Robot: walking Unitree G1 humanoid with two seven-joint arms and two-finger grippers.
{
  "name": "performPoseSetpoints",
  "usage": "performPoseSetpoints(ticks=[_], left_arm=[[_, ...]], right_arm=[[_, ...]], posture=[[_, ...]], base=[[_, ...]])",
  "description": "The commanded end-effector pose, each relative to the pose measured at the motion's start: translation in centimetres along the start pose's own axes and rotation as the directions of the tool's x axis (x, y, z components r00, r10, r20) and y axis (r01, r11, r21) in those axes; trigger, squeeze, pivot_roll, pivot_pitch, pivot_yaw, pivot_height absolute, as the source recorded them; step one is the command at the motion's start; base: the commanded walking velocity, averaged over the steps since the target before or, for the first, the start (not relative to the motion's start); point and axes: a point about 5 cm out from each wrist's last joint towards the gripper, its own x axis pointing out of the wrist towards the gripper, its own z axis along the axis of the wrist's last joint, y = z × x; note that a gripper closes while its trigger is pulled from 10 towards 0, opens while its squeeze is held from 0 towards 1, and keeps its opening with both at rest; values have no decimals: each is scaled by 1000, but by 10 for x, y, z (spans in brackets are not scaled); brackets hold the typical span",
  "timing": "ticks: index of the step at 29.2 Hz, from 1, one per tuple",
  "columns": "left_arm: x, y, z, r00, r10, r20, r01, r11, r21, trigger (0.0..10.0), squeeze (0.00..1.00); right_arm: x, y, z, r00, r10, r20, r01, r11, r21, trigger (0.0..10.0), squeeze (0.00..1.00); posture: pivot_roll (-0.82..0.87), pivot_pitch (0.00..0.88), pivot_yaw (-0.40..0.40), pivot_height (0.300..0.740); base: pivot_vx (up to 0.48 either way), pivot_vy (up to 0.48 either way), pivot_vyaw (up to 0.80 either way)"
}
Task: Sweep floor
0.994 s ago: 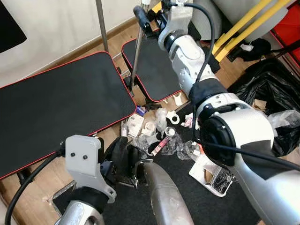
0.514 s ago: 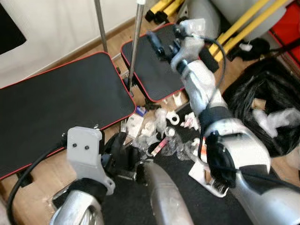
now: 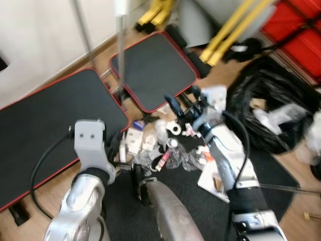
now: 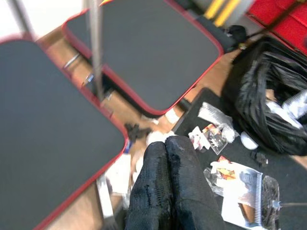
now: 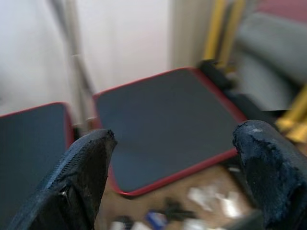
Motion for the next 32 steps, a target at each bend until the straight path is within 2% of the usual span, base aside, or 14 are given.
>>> performPoseSetpoints(ticks=[1, 7, 8, 10, 11, 12, 14, 16, 18, 25, 30, 32], left_arm=[[-2, 1, -8, 1000, -22, -22, 21, 1000, -18, 10000, 0], [6, 10, -9, 1000, 12, -19, -11, 1000, 6, 10000, 0], [8, 12, -12, 1000, 17, -26, -17, 999, 27, 10000, 0], [8, 12, -12, 1000, 17, -26, -17, 999, 27, 10000, 0], [10, 13, -15, 999, 16, -33, -14, 998, 68, 10000, 0], [10, 13, -15, 999, 16, -33, -14, 998, 68, 10000, 0], [16, 13, -21, 999, -19, -32, 24, 987, 160, 10000, 0], [16, 13, -21, 999, -19, -32, 24, 987, 160, 10000, 0], [22, 11, -24, 998, -55, -33, 61, 976, 209, 10000, 0], [29, 9, -27, 996, -78, -31, 83, 973, 216, 10000, 0], [34, 4, -33, 994, -101, -38, 107, 976, 188, 10000, 0], [35, 0, -36, 992, -115, -42, 121, 976, 181, 10000, 0]], right_arm=[[-9, -3, -5, 999, -10, -31, 10, 1000, -4, 10000, 0], [-22, -11, -11, 996, -45, -78, 43, 999, -25, 10000, 0], [-30, -13, -14, 994, -50, -101, 47, 998, -28, 10000, 0], [-30, -13, -14, 994, -50, -101, 47, 998, -28, 10000, 0], [-38, -13, -20, 990, -53, -134, 47, 998, -45, 10000, 0], [-38, -13, -20, 990, -53, -134, 47, 998, -45, 10000, 0], [-46, -13, -27, 984, -58, -167, 48, 997, -62, 10000, 0], [-46, -13, -27, 984, -58, -167, 48, 997, -62, 10000, 0], [-47, -14, -30, 983, -73, -169, 63, 996, -67, 10000, 0], [-46, -14, -31, 982, -93, -167, 83, 994, -65, 10000, 0], [-47, -14, -33, 979, -107, -175, 95, 993, -75, 10000, 0], [-49, -14, -34, 978, -107, -182, 95, 993, -74, 10000, 0]], posture=[[-61, 229, -216, 740], [-55, 200, -208, 740], [-49, 190, -206, 740], [-49, 190, -206, 740], [-31, 157, -196, 740], [-31, 157, -196, 740], [-23, 116, -165, 740], [-23, 116, -165, 740], [-19, 98, -144, 740], [-23, 78, -126, 740], [-28, 52, -129, 740], [-30, 42, -134, 740]], base=[[480, 0, -800], [80, 0, -800], [0, 0, 0], [0, 0, 0], [0, 0, 0], [0, 0, 0], [0, 0, 0], [0, 0, 0], [0, 0, 0], [0, 0, 0], [0, 0, 0], [0, 0, -800]])
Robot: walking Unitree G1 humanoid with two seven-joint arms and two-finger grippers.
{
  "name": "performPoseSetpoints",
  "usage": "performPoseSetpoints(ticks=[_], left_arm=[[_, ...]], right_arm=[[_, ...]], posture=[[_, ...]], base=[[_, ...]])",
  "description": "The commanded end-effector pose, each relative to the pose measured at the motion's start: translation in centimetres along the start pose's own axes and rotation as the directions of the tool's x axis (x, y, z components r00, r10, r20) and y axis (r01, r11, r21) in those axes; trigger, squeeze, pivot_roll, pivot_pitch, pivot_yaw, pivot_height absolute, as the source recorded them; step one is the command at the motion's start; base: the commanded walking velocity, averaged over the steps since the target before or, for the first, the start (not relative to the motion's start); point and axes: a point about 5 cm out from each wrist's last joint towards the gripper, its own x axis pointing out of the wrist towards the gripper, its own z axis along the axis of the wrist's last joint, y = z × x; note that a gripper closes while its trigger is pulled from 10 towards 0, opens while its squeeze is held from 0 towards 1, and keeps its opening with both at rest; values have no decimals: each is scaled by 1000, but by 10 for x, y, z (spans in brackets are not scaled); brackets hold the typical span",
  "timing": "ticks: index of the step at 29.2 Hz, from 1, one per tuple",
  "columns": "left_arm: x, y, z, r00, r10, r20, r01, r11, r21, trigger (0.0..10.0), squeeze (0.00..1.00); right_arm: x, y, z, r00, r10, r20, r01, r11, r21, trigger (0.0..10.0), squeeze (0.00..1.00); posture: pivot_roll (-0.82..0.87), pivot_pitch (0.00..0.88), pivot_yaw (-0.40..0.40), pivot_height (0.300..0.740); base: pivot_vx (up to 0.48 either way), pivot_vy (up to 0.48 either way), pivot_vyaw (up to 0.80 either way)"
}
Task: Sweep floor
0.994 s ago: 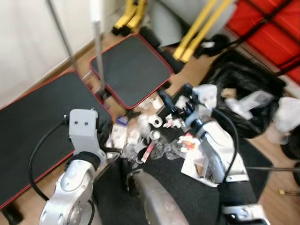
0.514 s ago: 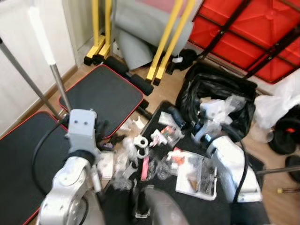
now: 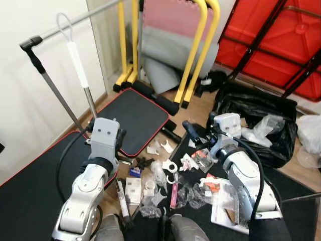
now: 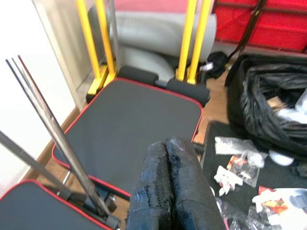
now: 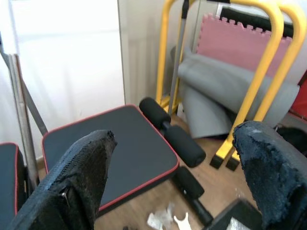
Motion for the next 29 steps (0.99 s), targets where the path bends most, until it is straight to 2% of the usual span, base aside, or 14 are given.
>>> performPoseSetpoints(ticks=[1, 11, 17, 18, 29], left_arm=[[-1, -16, -9, 993, -120, -10, 120, 993, 6, 10000, 0], [0, -17, -13, 993, -119, -8, 119, 993, -17, 10000, 0], [1, -16, -15, 992, -129, -16, 128, 991, -35, 10000, 0], [-4, -19, -17, 983, -185, -24, 183, 981, -64, 10000, 0], [-5, -19, -17, 982, -187, -26, 185, 980, -67, 10000, 0]], right_arm=[[-10, -4, -8, 999, -19, -38, 19, 1000, -5, 10000, 0], [-14, -4, -11, 998, -26, -56, 25, 1000, -11, 10000, 0], [-16, -5, -13, 997, -38, -69, 38, 999, -3, 10000, 0], [-25, -3, -12, 992, -51, -116, 52, 999, 13, 10000, 0], [-26, -3, -12, 991, -49, -125, 51, 999, 14, 10000, 0]], posture=[[-36, 35, -137, 740], [-45, 38, -138, 740], [-53, 47, -139, 740], [-72, 86, -137, 740], [-73, 87, -137, 740]], base=[[0, 0, -800], [0, 0, -800], [0, 0, 0], [0, -345, 0], [0, -345, 0]])
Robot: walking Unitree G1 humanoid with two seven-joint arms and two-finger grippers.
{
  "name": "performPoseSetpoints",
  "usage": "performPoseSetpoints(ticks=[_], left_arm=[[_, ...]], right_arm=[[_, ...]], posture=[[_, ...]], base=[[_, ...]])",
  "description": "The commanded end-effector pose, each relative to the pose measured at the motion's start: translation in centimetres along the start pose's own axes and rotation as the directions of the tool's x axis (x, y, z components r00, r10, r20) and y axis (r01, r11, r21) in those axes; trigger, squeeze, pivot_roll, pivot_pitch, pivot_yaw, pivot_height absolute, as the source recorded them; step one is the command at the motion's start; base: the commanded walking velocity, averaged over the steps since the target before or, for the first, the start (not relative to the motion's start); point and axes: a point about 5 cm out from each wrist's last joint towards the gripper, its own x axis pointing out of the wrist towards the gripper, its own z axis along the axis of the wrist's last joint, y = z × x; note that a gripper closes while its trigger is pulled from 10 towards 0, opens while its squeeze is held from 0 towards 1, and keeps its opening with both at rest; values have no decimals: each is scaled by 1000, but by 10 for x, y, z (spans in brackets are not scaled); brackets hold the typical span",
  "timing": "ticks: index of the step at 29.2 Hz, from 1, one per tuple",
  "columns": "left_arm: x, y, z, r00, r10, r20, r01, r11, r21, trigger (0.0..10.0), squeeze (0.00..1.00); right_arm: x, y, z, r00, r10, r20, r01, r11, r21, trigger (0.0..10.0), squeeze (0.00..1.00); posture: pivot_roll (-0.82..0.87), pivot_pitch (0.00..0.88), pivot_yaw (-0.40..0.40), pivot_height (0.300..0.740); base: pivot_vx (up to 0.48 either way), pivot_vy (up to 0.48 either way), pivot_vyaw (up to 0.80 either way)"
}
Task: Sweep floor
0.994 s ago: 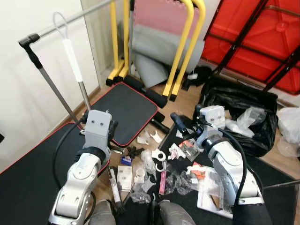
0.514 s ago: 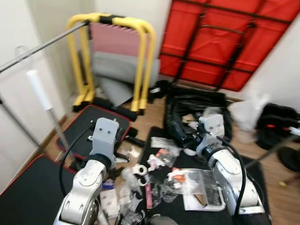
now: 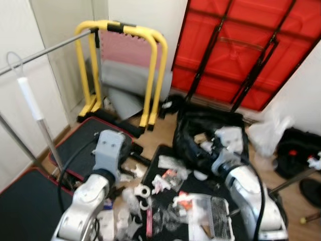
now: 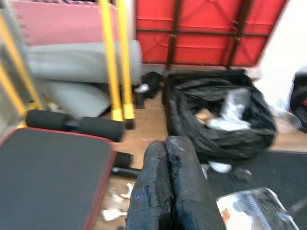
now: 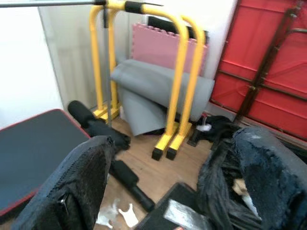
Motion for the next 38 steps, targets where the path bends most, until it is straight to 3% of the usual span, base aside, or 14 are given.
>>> performPoseSetpoints(ticks=[1, 28, 38], left_arm=[[1, -7, 1, 999, -38, 1, 38, 999, -19, 10000, 0], [4, -8, 2, 998, -54, 9, 55, 997, -45, 10000, 0], [9, -9, 5, 999, -42, 24, 43, 998, -54, 10000, 0]], right_arm=[[-2, -3, -2, 1000, -10, -18, 10, 1000, 1, 10000, 0], [-2, -4, 1, 1000, -6, -28, 6, 1000, -30, 10000, 0], [1, -6, 5, 1000, -16, -19, 15, 999, -40, 10000, 0]], posture=[[-75, 90, -137, 740], [-91, 94, -145, 740], [-94, 103, -152, 740]], base=[[0, -345, 0], [0, -355, 0], [0, 0, 0]])
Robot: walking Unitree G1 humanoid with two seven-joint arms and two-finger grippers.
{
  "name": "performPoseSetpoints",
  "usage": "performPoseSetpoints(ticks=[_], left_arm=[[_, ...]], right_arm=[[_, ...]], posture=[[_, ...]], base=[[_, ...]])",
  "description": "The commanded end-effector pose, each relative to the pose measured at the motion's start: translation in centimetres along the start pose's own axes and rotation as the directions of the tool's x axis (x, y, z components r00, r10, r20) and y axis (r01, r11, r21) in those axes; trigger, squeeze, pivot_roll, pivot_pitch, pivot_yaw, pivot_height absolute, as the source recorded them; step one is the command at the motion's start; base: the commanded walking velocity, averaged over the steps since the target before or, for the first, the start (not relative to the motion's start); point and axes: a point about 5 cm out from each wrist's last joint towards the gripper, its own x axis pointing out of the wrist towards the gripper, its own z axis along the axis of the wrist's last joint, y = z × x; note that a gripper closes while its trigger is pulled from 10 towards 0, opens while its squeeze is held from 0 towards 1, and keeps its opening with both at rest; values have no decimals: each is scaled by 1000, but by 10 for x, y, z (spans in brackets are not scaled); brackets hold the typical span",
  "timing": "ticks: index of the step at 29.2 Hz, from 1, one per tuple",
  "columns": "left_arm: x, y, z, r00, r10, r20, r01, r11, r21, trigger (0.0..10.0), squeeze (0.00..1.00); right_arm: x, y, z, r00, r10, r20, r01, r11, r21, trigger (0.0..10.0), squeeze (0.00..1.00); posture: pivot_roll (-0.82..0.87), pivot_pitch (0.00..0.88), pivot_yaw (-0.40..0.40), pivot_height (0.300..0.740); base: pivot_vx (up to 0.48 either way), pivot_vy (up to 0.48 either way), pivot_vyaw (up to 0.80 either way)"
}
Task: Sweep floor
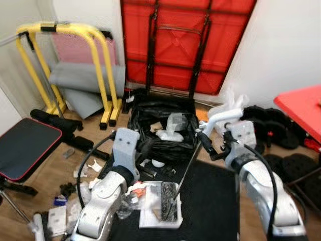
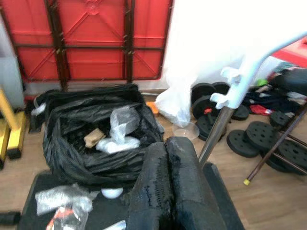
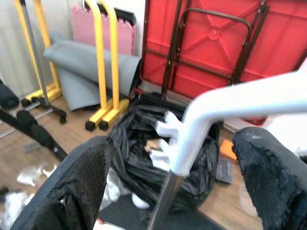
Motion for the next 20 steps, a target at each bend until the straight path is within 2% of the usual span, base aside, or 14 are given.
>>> performPoseSetpoints(ticks=[1, 6, 11, 13, 20], left_arm=[[0, 2, -3, 1000, 10, -13, -10, 1000, 1, 10000, 0], [2, 3, -3, 1000, 11, -20, -11, 1000, -27, 10000, 0], [3, 4, -7, 999, 17, -50, -19, 999, -40, 10000, 0], [3, 5, -3, 999, 36, -14, -36, 999, -26, 10000, 0], [3, 4, -2, 999, 32, -11, -33, 999, -29, 10000, 0]], right_arm=[[0, -2, 0, 1000, -4, 0, 4, 1000, 2, 10000, 0], [0, -3, 0, 1000, -3, -2, 3, 1000, -3, 10000, 0], [0, -3, 0, 1000, -4, -2, 4, 1000, -4, 10000, 0], [1, -3, 1, 1000, -5, -2, 5, 1000, -6, 10000, 0], [0, -5, 2, 1000, -17, 13, 17, 1000, -3, 10000, 0]], posture=[[-94, 103, -152, 740], [-97, 105, -157, 740], [-99, 105, -160, 740], [-100, 106, -159, 740], [-103, 109, -160, 740]], base=[[0, 0, 0], [0, 117, 0], [0, 480, 0], [0, 0, 0], [0, 0, 0]])
